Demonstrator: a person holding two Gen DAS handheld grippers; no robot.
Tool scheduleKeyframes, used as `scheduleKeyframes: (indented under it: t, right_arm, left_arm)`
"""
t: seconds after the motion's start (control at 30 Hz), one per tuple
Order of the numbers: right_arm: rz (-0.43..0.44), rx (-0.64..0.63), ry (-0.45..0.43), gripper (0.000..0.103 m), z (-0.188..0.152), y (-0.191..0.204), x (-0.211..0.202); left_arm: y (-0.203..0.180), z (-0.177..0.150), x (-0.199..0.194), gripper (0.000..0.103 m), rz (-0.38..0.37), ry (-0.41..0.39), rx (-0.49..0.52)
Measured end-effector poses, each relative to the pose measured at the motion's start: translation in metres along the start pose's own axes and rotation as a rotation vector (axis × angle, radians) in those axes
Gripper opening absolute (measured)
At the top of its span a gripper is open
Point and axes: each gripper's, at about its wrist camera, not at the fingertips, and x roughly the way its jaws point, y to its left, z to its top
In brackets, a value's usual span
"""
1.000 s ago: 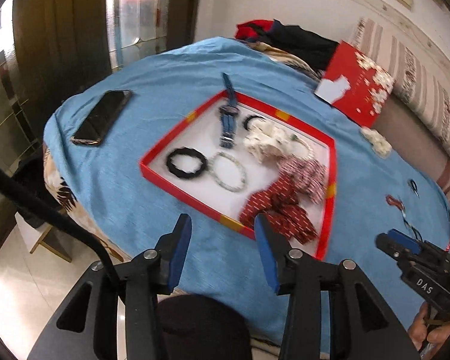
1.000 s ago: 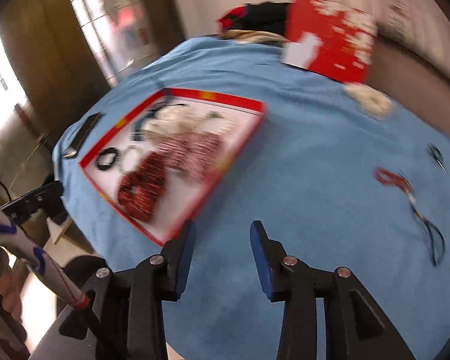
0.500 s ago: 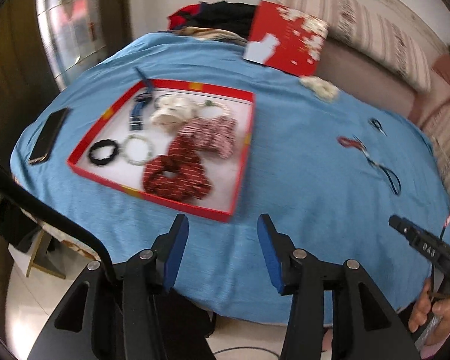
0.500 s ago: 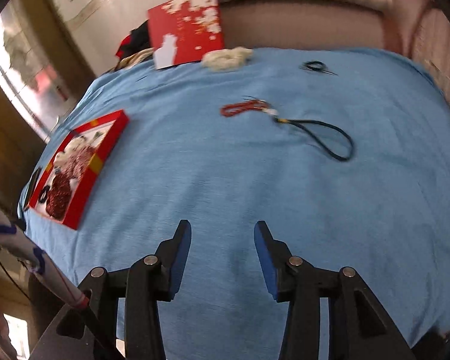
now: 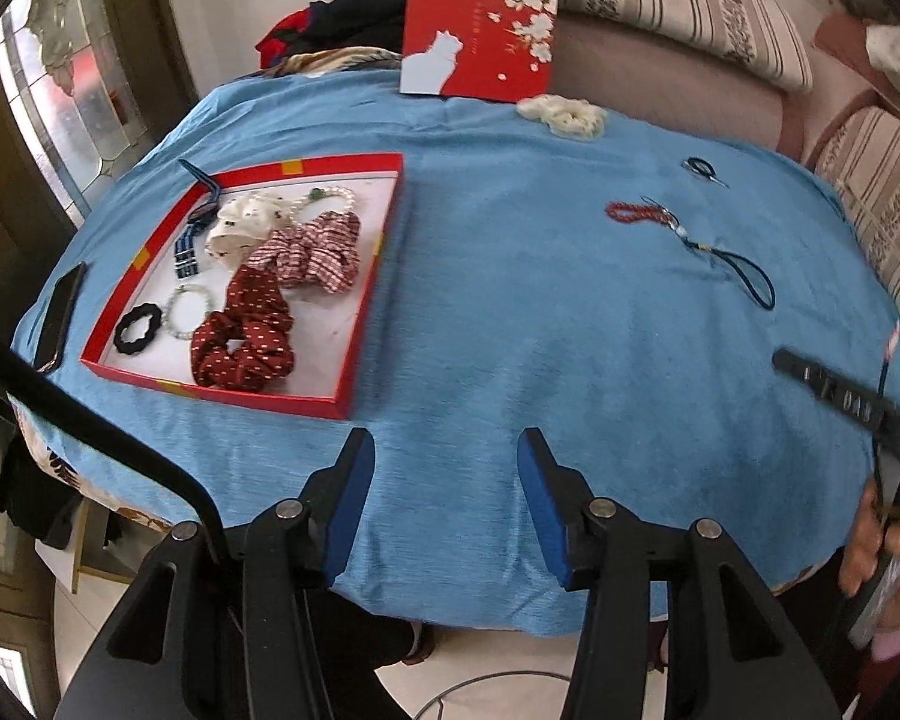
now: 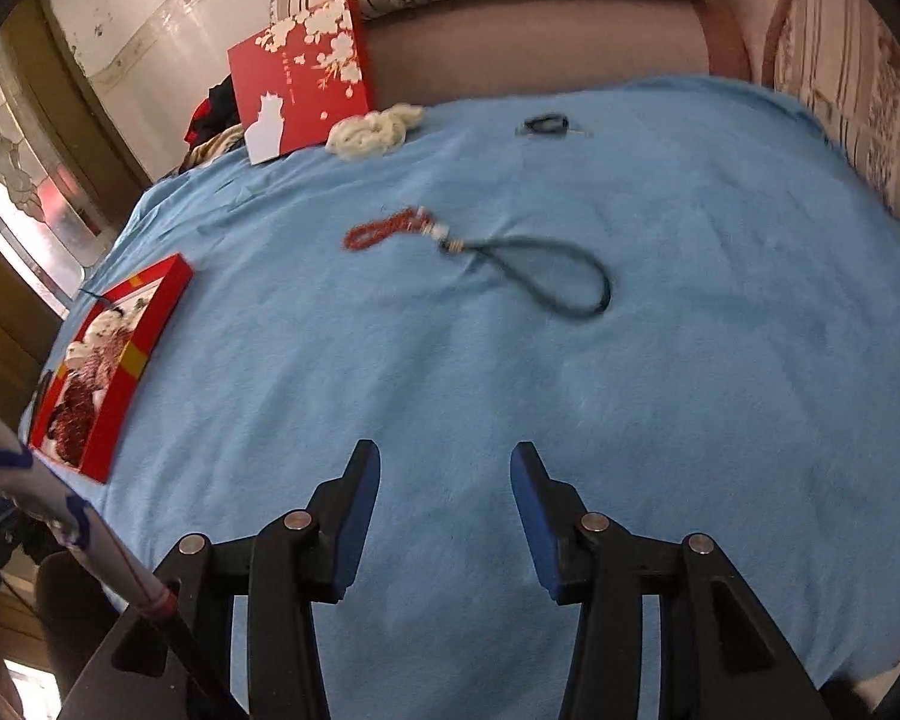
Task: Organize jewelry
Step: 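Withdraw both grippers from the tray back over the bed, then grasp black lanyard by its white bead with right gripper while left gripper grasps red bead bracelet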
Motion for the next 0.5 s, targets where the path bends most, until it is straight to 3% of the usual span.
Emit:
scheduleKeyframes:
  t: [0.1,0.2,0.33,0.5]
  right_arm:
    - [-0.036,-0.066,-0.025,0.056,0.028,0.002,0.008]
    - [-0.081,-0.126,-0.055,0.056,0.060,0.005,0.022]
    - [-0.071,-0.176,-0.013,0.056,0.095,0.012,0.058]
    - [-0.061,-0.193,0.080,0.056,0.109,0.013,0.107]
  left_arm:
    - [-0.004,-0.001,0.006,0.048,-0.004,0.014,0.009]
    - [-0.007,-0.003,0.013,0.048,-0.015,0.032,0.008]
    - [-0.007,-0.002,0.022,0.048,-0.013,0.050,0.005]
    - [0.000,0.001,0.033,0.048,-0.010,0.074,-0.019]
